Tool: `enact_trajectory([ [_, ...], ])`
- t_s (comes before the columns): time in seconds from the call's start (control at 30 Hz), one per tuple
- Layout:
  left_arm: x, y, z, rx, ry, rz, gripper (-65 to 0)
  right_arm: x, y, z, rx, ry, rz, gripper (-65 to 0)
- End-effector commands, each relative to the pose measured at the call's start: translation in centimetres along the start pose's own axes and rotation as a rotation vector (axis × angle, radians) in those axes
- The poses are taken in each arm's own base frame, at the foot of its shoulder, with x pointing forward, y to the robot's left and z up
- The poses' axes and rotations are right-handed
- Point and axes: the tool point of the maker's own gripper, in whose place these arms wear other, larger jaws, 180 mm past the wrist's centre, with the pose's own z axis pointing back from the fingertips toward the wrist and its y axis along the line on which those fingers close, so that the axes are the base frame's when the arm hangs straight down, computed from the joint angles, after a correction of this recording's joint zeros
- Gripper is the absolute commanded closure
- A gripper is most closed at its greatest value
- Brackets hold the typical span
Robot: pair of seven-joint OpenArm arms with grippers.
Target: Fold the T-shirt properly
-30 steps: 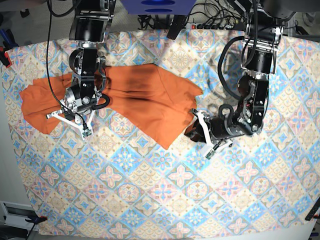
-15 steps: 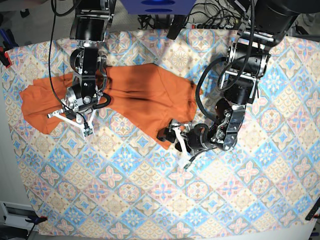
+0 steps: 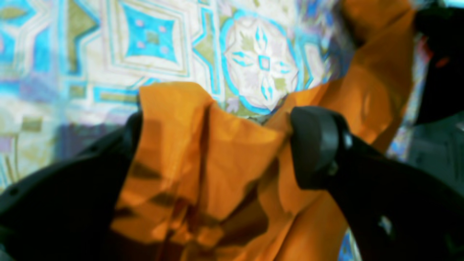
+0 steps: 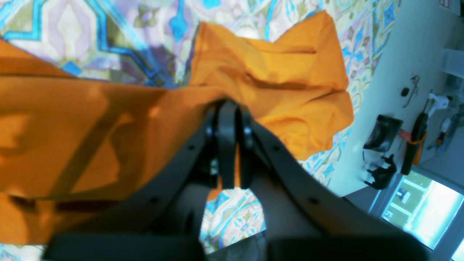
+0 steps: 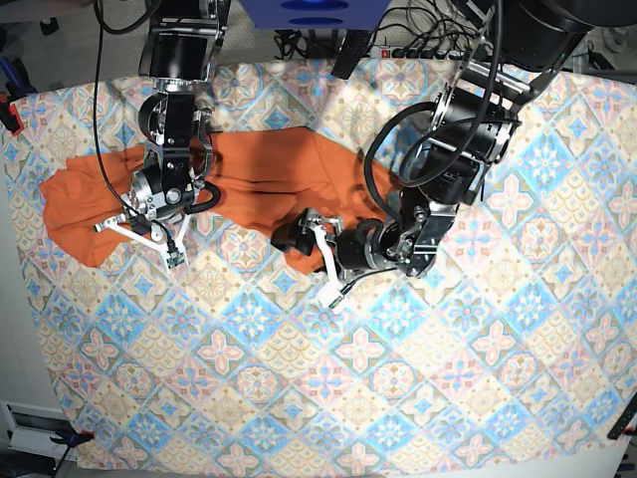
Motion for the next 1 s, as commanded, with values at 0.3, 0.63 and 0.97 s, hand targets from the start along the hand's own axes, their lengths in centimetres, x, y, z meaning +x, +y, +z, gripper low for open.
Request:
enact_trajectory([
  [0.3, -2.2, 3.1, 1.5, 0.094, 0.110, -0.009, -10.8, 1.2, -1.2, 0.5, -0.032, -0.032, -0.012, -0.2],
  [0.63, -1.4, 4.8, 4.8, 0.123, -0.021, 0.006, -6.4, 1.5, -1.5, 0.4, -0.034, -0.043, -0.025, -0.2],
  [0.97, 3.7, 2.3, 11.7, 0.117, -0.120, -0.195, -6.4, 2.3, -2.1, -1.1, -0.015, -0.011, -0.060, 0.0],
])
